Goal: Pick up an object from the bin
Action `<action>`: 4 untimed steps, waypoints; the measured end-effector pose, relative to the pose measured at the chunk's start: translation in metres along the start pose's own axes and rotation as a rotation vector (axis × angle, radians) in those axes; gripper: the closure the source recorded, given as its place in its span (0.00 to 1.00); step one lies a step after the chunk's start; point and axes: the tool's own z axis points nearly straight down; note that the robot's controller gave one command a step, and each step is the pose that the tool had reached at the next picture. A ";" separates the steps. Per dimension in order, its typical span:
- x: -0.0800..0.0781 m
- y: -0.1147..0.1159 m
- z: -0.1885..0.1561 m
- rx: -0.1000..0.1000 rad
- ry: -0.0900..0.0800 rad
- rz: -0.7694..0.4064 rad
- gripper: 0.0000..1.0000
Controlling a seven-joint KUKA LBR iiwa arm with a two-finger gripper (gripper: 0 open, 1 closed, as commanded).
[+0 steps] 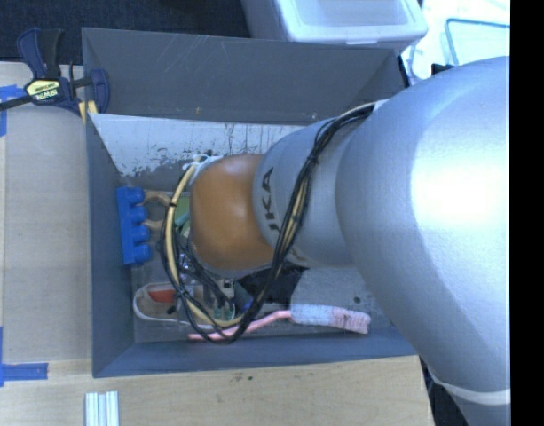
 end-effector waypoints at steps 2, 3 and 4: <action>0.001 -0.001 -0.019 0.001 0.003 0.005 1.00; 0.000 0.000 -0.032 0.000 0.000 0.004 1.00; -0.001 -0.001 -0.050 0.000 0.000 0.004 1.00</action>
Offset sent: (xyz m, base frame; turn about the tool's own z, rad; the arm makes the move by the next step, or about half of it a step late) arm 0.0000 0.0000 0.0415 0.0032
